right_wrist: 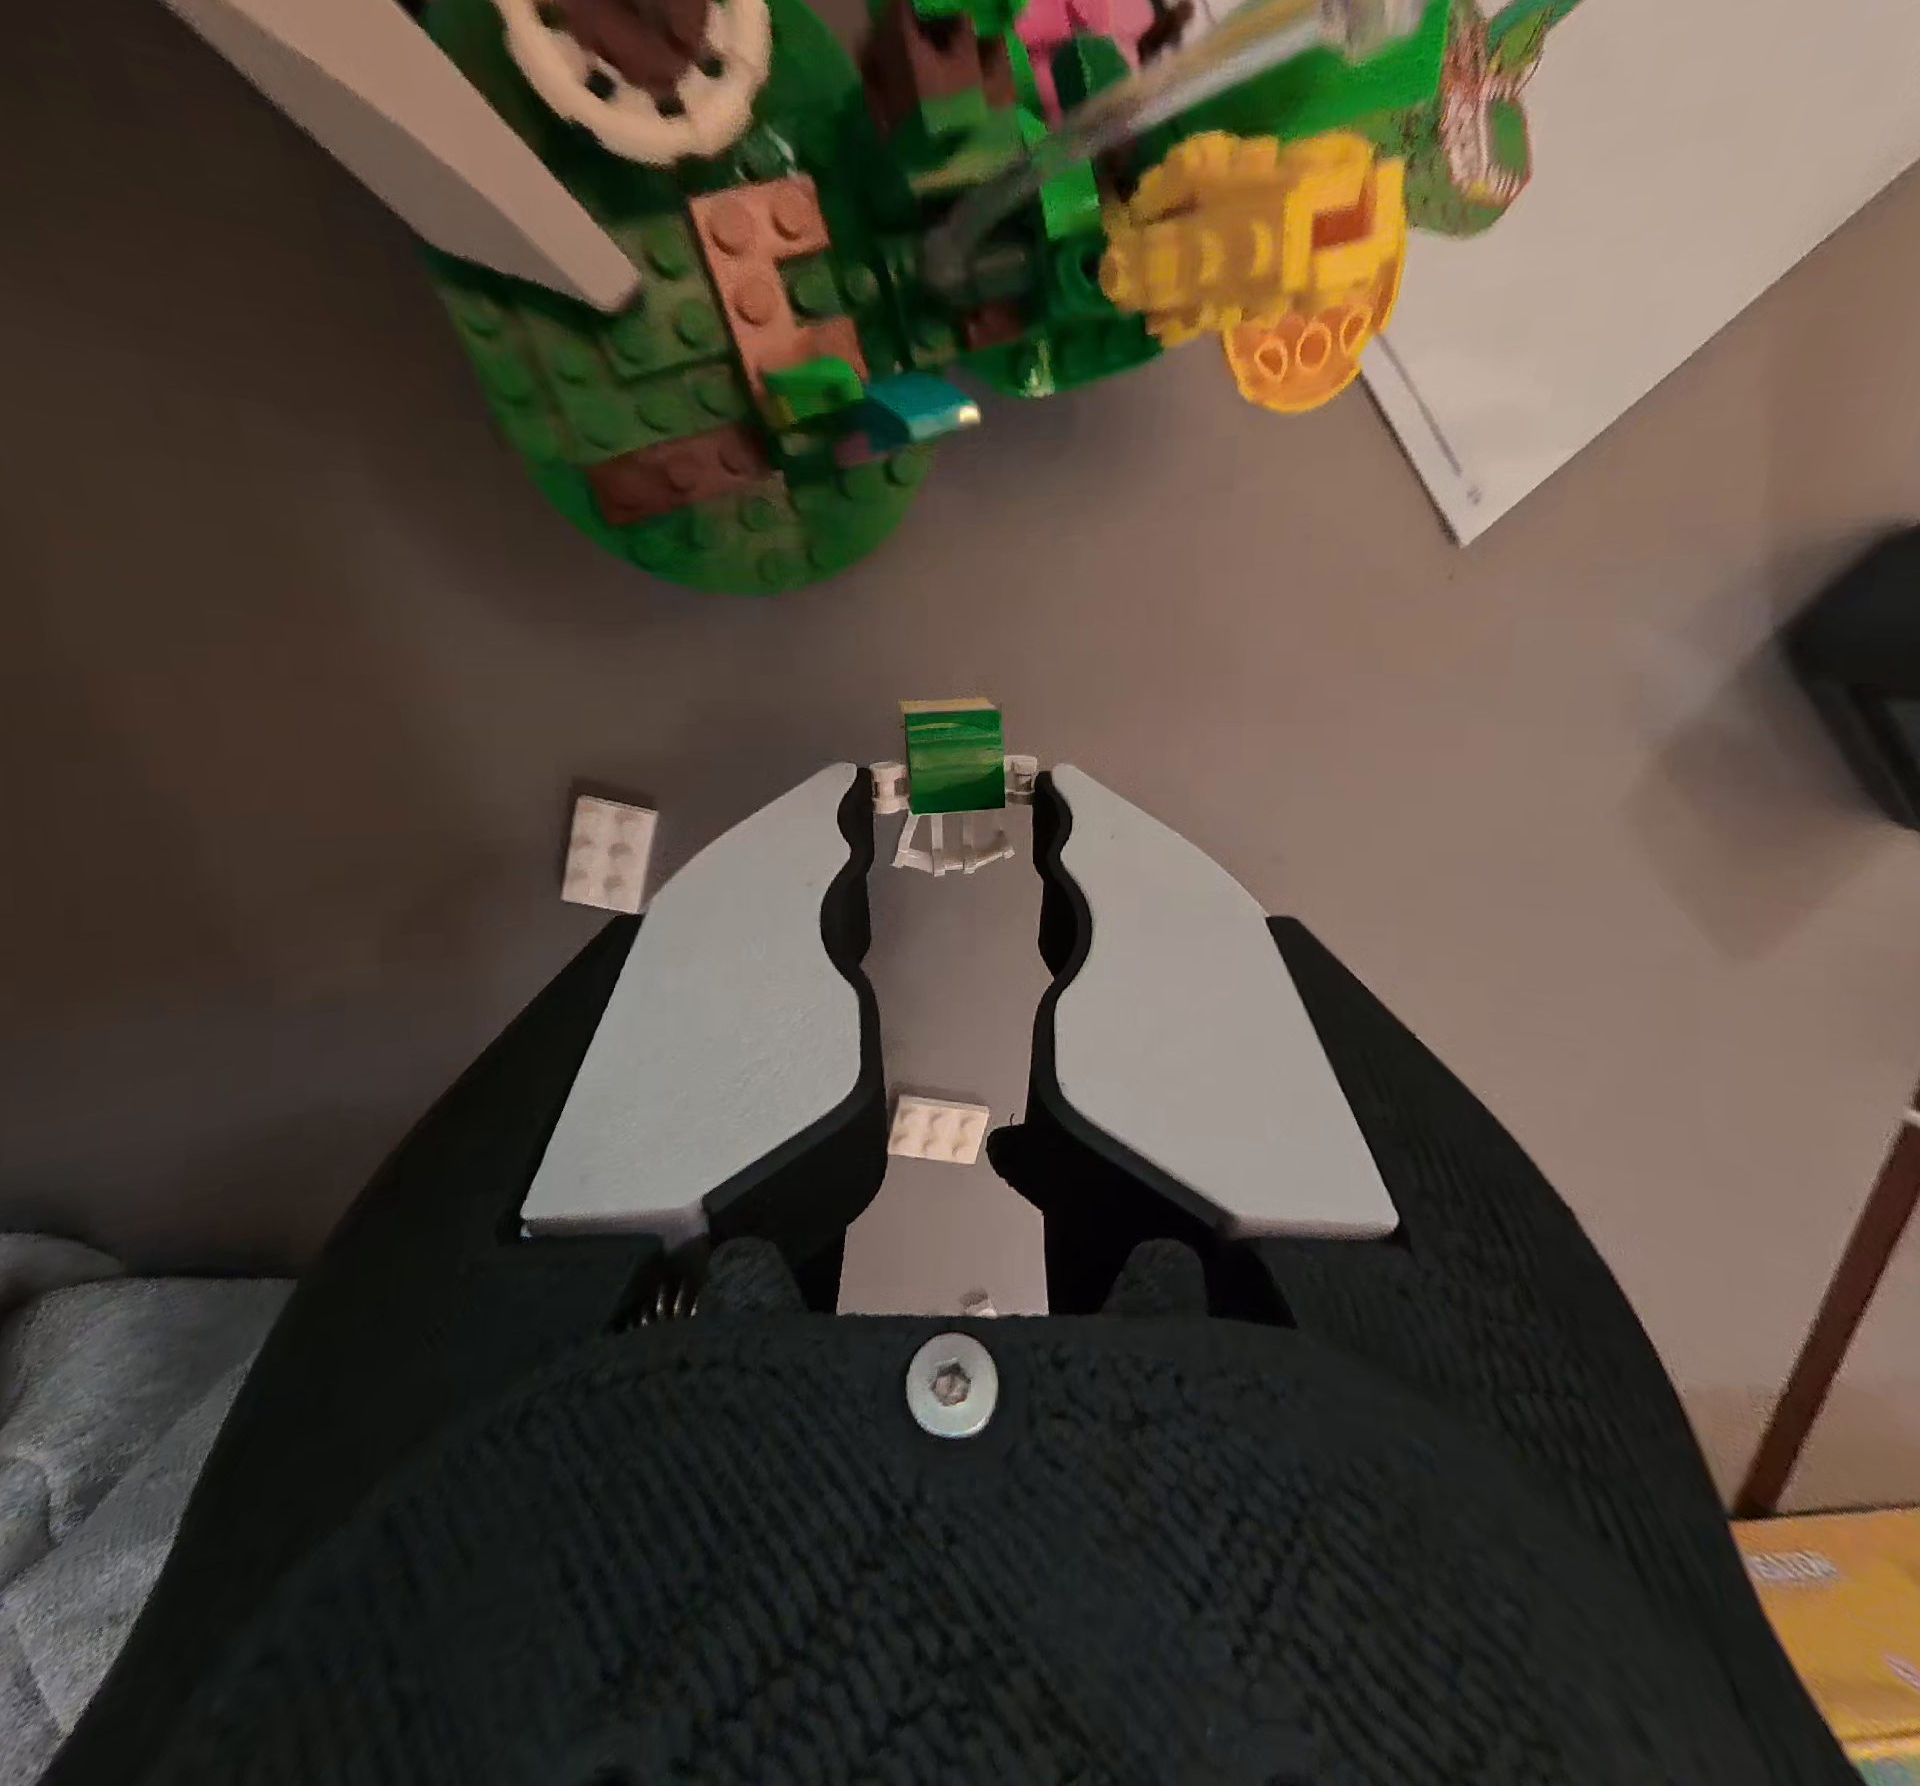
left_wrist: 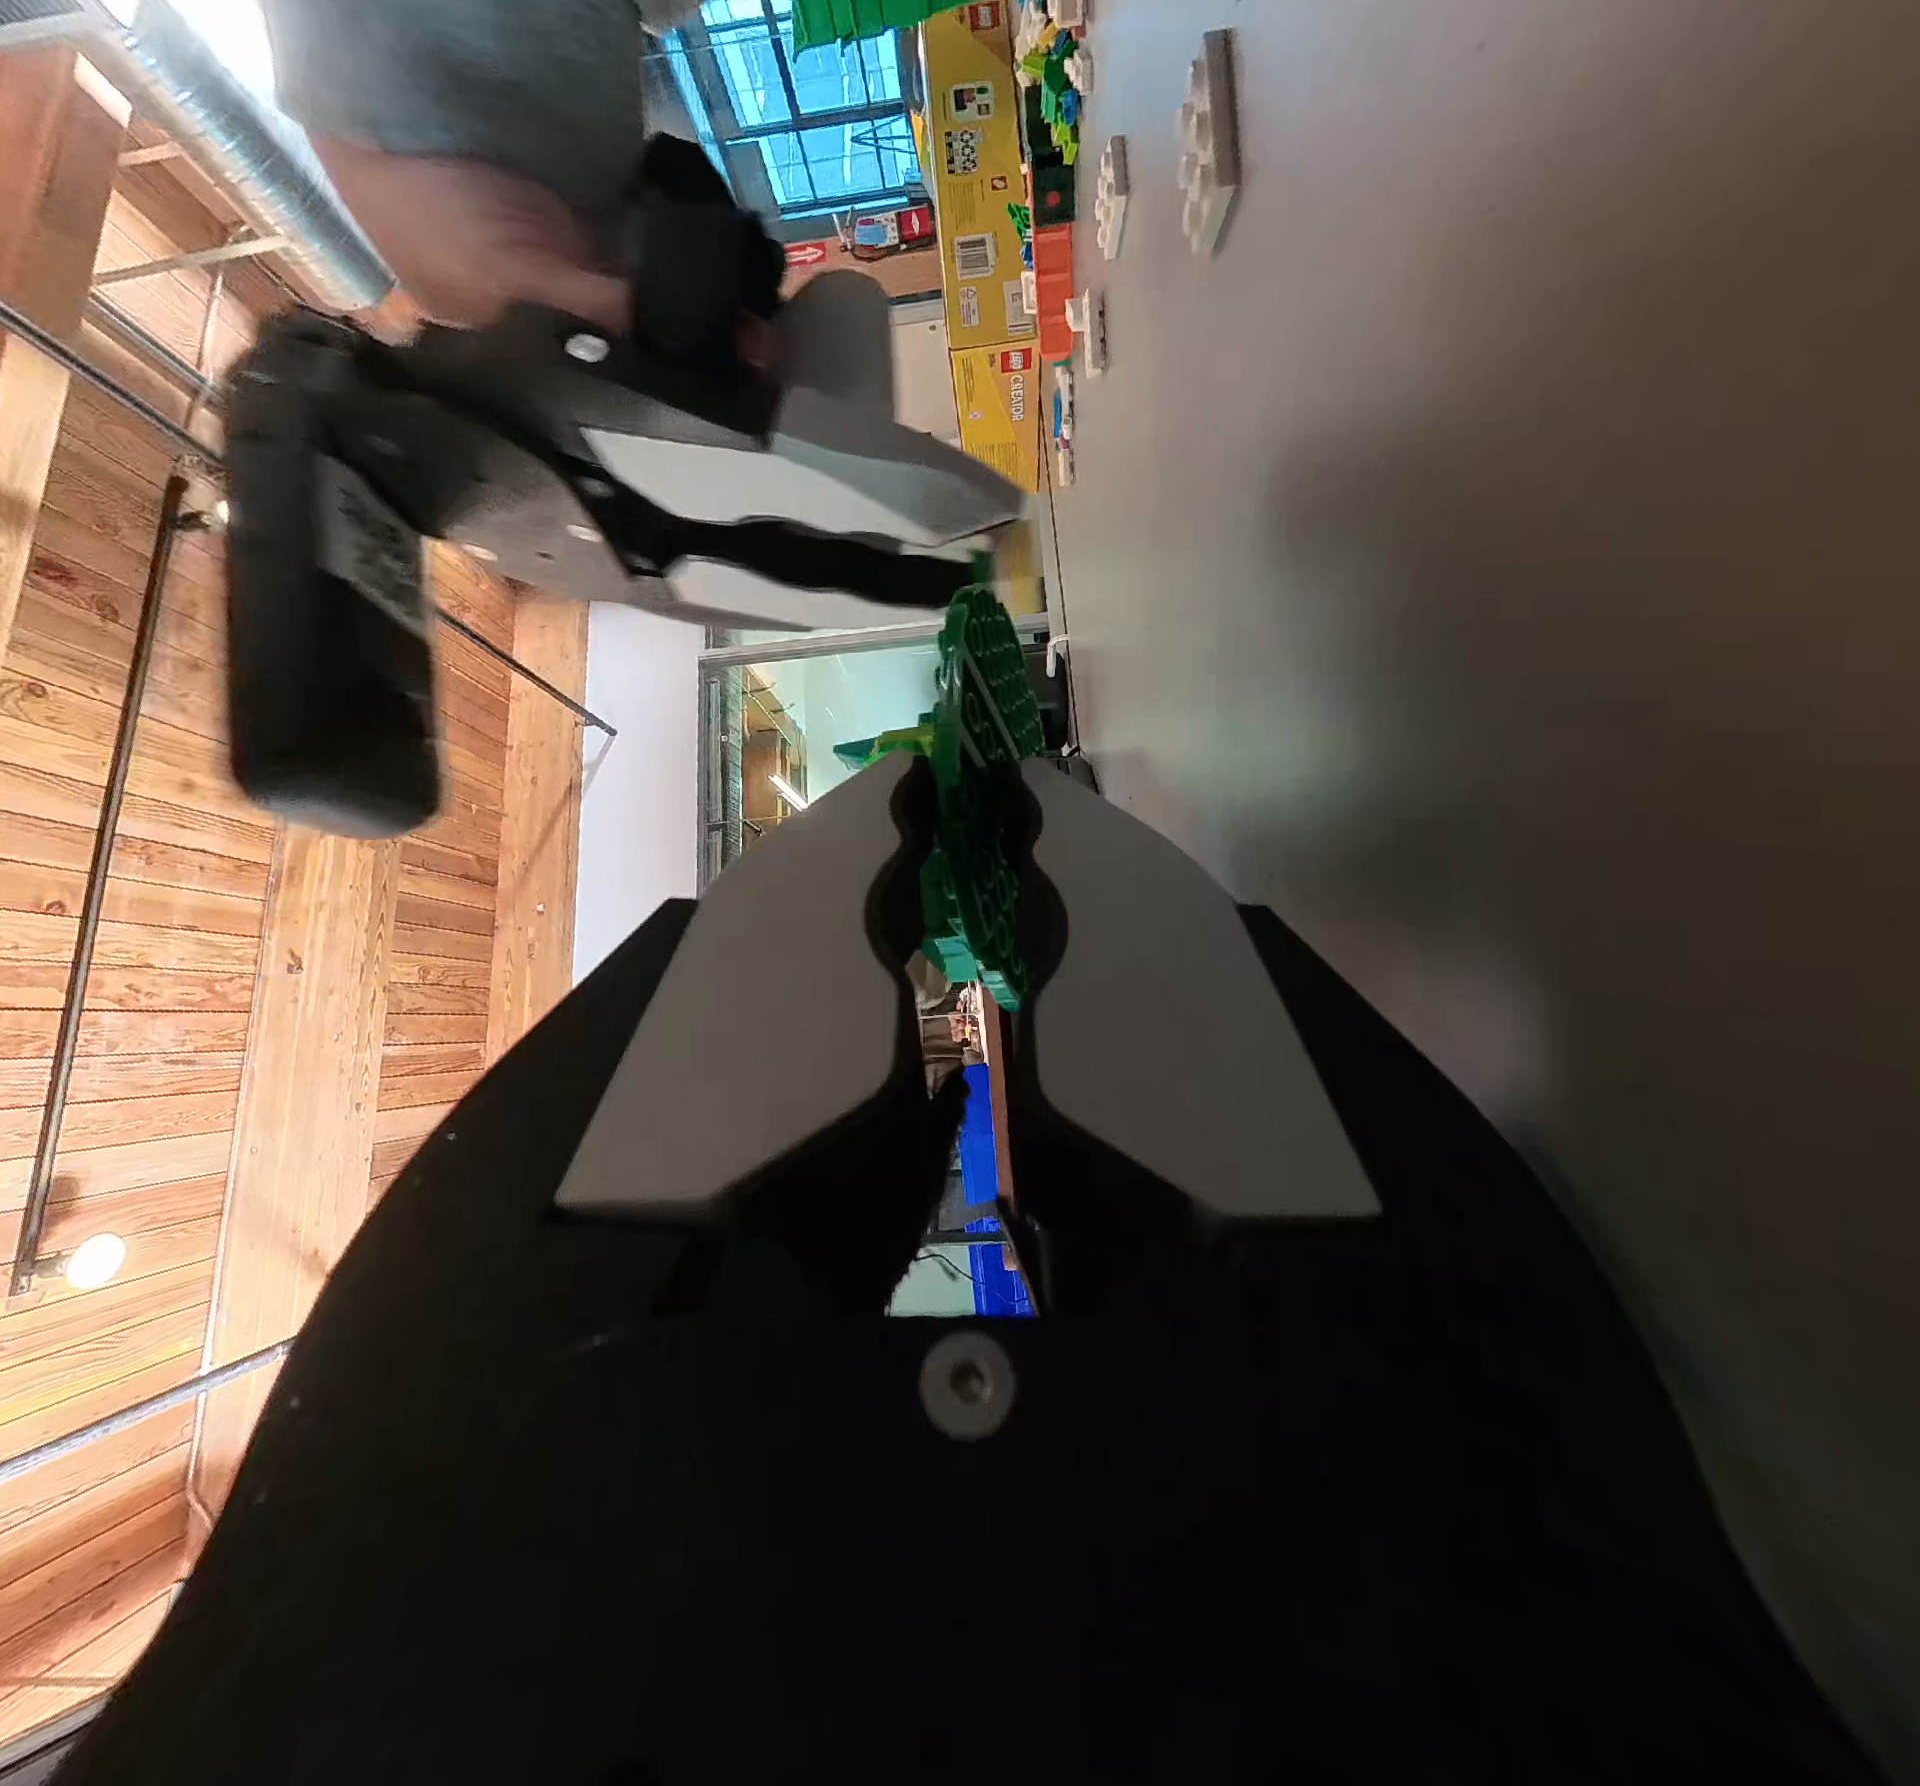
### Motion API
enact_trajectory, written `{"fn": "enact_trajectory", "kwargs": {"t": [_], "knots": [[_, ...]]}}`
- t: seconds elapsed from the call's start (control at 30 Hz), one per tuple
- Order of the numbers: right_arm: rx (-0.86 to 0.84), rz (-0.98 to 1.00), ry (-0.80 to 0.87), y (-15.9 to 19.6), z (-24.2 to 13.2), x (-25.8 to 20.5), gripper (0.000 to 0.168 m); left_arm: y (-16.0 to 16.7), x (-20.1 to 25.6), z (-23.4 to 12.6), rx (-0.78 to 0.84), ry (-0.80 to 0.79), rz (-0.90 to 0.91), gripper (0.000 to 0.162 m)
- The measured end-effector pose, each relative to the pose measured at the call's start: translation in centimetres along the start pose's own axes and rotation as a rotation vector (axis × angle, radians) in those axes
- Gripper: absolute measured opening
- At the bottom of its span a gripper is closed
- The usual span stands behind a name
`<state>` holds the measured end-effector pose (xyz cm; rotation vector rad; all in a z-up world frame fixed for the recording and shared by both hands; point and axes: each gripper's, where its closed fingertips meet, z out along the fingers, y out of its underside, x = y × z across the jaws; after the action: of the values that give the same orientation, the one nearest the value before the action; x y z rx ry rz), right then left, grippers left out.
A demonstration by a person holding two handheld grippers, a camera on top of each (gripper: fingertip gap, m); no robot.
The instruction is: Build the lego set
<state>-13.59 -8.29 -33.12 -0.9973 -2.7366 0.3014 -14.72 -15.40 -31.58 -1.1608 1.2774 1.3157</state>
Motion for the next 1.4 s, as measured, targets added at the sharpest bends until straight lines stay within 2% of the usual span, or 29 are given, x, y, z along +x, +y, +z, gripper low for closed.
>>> {"fn": "enact_trajectory", "kwargs": {"t": [0.03, 0.4, 0.57, 0.67, 0.9, 1.07, 1.23, 1.4], "knots": [[-0.013, 0.01, -0.013, 0.3, 0.5, 0.1, 0.028, 0.0, 0.0, 0.0, 0.0, 0.0, -0.001, 0.012], [-0.096, -0.038, -0.073, 1.5, 3.0, -0.2, 0.028, 0.2, 0.1, 0.0, -0.004, 0.007, -0.003, 0.012], [-0.075, -0.06, -0.096, 1.2, 3.0, -0.7, 0.029, 0.2, 0.2, 0.0, -0.005, 0.012, -0.006, 0.012], [-0.061, -0.076, -0.104, 1.1, 2.8, -0.9, 0.037, 0.2, 0.3, 0.0, -0.004, 0.014, -0.007, 0.012], [-0.084, -0.023, -0.126, 2.3, 2.3, -0.9, 0.042, 0.2, 0.3, 0.0, -0.004, 0.016, -0.006, 0.012], [-0.115, 0.022, -0.236, 2.5, 2.6, -2.9, 0.041, 0.3, 0.3, 0.0, -0.004, 0.017, -0.007, 0.012], [0.003, -0.001, -0.373, 0.3, 1.5, -5.5, 0.041, 0.3, 0.3, 0.0, -0.005, 0.018, -0.008, 0.012], [0.034, -0.019, -0.268, 0.2, 0.8, -4.1, 0.039, 0.6, 0.3, -0.1, -0.014, 0.017, -0.004, 0.012]]}}
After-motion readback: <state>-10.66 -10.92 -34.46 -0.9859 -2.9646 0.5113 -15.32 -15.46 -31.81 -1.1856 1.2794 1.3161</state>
